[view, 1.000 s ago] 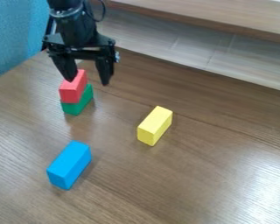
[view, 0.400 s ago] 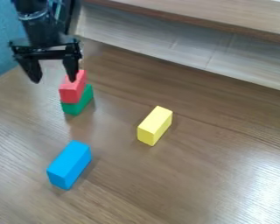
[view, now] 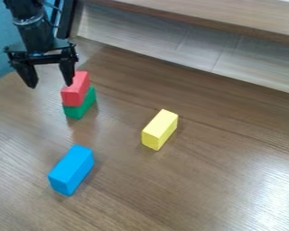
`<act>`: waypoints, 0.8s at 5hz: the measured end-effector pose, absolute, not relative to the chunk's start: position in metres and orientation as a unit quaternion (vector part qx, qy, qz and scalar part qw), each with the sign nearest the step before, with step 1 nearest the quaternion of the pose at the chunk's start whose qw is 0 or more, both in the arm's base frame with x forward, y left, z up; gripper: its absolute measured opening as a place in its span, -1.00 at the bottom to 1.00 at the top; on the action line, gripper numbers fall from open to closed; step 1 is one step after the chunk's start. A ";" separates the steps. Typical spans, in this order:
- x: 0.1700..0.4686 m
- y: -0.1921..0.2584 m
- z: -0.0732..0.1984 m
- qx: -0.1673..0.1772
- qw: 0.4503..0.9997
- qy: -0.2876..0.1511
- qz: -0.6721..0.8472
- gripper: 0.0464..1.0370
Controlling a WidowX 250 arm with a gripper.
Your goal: Move the red block to the left side of the table
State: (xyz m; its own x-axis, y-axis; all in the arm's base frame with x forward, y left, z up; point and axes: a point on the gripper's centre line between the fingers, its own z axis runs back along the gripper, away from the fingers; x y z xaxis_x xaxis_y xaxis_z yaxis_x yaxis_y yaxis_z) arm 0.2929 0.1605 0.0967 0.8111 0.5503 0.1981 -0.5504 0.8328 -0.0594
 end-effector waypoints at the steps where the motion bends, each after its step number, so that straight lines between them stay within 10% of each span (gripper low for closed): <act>1: 0.297 0.157 0.095 -0.005 0.951 -0.105 0.291 0.93; 4: 0.306 0.148 0.085 -0.008 0.951 -0.101 0.293 0.93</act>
